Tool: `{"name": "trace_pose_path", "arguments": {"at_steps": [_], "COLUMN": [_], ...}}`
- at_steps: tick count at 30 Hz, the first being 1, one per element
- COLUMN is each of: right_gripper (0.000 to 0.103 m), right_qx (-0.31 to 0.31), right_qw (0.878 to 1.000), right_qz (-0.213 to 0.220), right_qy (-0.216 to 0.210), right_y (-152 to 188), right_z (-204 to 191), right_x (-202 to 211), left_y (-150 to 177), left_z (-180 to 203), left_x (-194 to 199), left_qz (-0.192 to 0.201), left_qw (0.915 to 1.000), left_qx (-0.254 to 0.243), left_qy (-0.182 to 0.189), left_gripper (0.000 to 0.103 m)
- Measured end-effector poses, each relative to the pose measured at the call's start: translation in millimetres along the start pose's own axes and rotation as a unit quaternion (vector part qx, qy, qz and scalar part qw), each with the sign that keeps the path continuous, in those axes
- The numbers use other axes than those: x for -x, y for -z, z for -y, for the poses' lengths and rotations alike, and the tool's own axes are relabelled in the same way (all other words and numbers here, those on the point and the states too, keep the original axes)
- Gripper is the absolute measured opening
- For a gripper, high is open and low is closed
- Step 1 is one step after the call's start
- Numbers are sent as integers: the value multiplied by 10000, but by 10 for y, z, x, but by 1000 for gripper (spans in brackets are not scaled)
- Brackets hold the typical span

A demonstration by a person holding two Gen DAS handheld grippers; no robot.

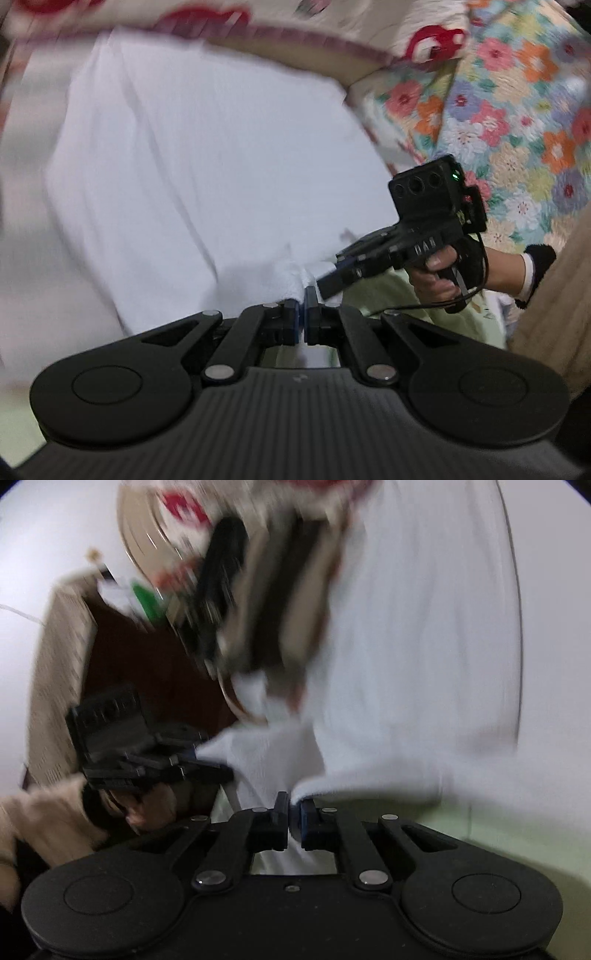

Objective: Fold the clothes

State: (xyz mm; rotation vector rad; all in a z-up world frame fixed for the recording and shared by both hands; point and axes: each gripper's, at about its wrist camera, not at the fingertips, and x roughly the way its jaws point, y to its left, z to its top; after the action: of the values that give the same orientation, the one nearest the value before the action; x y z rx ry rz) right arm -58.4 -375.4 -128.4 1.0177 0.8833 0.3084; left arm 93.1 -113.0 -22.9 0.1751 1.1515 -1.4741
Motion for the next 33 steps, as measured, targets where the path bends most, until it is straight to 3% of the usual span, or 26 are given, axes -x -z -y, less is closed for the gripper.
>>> {"name": "trace_pose_path", "arguments": {"at_steps": [3,6,7,9,10,12,14,16,19,24,28,33], "right_gripper": [9,15,31,48,48,49,49,50,50,54,54,54], "right_qx": [-162,-325,-378,-371,-318,-211,-103,-3,-173,-387,-154,147], "right_qw": [9989,9956,9940,9929,9934,9942,9947,9953,9968,9956,9969,9976], "right_qz": [437,873,1018,1111,1071,991,911,834,765,742,732,671], "right_qy": [57,113,132,205,258,362,467,486,122,-411,-256,52], "right_y": [-350,-701,-817,-902,-879,-833,-788,-691,-441,-34,108,146], "right_z": [141,283,330,364,355,337,319,328,353,326,174,53], "right_x": [36,73,85,89,82,69,55,102,92,111,79,42], "left_y": [-412,-777,-789,-803,-752,-582,-374,-102,248,512,460,520], "left_z": [-164,-556,-644,-805,-771,-667,-600,-577,-567,-596,-593,-606], "left_x": [-113,-310,-310,-311,-317,-240,-240,-226,-406,-651,-725,-705], "left_qz": [260,245,145,-52,-113,-99,-180,-312,-679,-1021,-998,-891], "left_qw": [9979,9943,9947,9924,9922,9938,9938,9930,9867,9793,9803,9738], "left_qx": [-494,-212,119,739,768,624,749,940,1379,1714,1673,2004], "left_qy": [-335,-1016,-1007,-987,-975,-918,-801,-642,-528,-347,-342,-599], "left_gripper": [2,3,6,7,9,33,48,50,53,59,60,61]}}
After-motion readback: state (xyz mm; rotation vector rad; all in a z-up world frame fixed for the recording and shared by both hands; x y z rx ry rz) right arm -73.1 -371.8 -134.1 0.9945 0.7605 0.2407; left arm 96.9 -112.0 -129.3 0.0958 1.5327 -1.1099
